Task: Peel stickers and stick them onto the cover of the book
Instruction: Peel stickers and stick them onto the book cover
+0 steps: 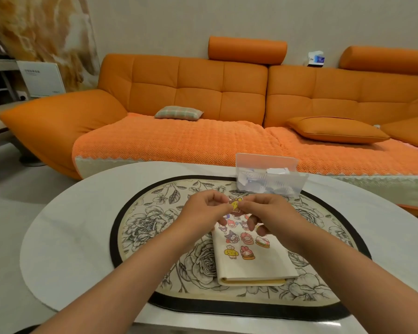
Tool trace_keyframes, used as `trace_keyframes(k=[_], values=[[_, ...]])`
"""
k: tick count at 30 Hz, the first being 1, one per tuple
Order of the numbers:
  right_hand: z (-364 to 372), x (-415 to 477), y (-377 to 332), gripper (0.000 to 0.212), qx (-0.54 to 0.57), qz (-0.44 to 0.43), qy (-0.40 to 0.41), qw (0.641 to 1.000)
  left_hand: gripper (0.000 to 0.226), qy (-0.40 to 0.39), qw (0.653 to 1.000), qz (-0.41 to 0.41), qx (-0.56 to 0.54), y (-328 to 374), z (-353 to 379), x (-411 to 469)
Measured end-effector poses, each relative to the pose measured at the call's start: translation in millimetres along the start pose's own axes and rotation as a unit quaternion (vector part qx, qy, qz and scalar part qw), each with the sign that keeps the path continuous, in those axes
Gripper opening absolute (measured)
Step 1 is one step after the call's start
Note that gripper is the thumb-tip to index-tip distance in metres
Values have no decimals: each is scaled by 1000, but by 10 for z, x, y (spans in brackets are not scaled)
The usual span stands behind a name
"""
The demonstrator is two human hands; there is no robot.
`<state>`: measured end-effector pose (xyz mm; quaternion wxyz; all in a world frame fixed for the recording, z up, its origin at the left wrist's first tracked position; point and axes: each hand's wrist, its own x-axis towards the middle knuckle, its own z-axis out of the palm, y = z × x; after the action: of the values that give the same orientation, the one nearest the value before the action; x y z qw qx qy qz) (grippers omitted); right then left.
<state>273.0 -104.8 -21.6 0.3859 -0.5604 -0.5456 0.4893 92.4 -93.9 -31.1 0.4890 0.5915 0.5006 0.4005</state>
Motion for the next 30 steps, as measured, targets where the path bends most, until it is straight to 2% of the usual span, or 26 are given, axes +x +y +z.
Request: trace_keyframes(k=[6,12,16,24,30], values=[[-100,18,55,9,-91,-70,37,993,8,6,997,50,60,14,162,106],[-191,36,97,11,-45,-44,58,996,4,58,998,36,5,-13,266,166],[-225,46,111,11,-40,-52,70,995,5,28,998,44,23,-27,305,150],[-220,15,117,14,-103,-107,96,984,5,25,997,56,47,-41,338,140],[-228,-18,158,14,-271,-192,112,936,6,38,992,60,102,-30,353,100]])
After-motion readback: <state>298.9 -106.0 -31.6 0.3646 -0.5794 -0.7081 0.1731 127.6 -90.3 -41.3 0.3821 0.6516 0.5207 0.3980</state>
